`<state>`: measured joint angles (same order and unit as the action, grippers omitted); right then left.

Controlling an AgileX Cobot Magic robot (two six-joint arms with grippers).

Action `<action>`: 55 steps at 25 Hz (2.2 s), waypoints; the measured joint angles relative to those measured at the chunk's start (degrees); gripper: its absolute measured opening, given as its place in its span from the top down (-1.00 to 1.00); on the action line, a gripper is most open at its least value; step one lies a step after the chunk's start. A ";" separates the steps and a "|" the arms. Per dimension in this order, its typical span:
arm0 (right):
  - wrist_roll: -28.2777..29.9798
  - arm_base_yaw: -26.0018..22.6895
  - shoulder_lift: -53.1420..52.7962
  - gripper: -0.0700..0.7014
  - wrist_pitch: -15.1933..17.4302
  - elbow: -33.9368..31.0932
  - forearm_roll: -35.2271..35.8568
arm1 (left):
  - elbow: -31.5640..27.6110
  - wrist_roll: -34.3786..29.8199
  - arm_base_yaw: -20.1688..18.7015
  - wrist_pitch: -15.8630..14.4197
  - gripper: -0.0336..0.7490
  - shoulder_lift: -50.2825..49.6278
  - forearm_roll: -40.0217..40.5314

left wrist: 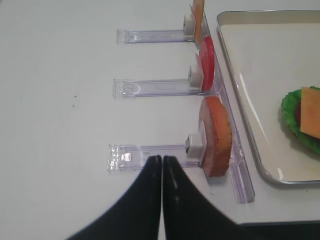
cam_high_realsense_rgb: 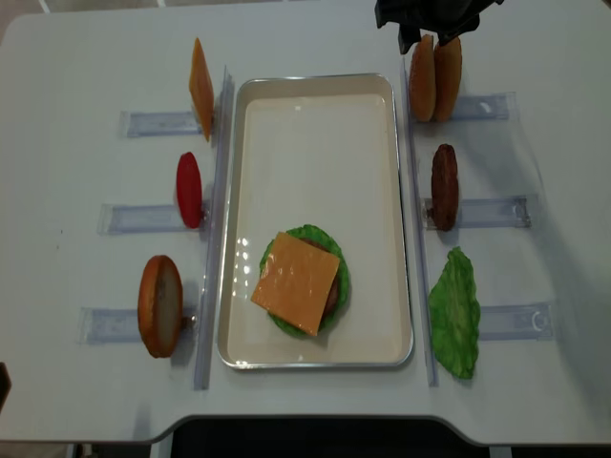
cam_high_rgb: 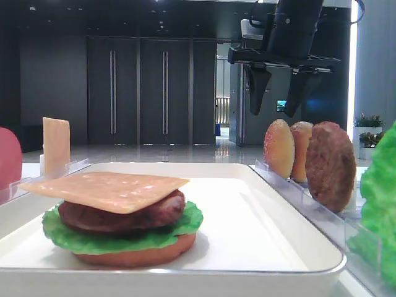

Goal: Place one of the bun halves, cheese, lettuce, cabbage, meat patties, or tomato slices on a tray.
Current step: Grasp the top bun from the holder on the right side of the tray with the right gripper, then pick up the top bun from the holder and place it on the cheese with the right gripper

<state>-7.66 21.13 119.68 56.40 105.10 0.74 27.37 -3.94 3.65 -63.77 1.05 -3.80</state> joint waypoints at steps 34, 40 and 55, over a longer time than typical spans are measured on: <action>0.06 0.00 2.60 -0.14 -0.16 0.41 -0.74 | 0.00 0.17 0.00 0.00 0.93 0.00 0.00; 0.00 0.00 2.98 0.30 -0.11 0.41 -1.64 | 0.00 0.17 0.00 0.00 0.93 0.00 0.00; -0.16 0.00 2.98 0.45 1.79 0.52 -1.88 | 0.00 0.17 0.00 0.00 0.93 0.00 0.00</action>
<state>-7.82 21.13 122.65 58.19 105.62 -1.14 27.37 -3.76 3.65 -63.77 1.05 -3.80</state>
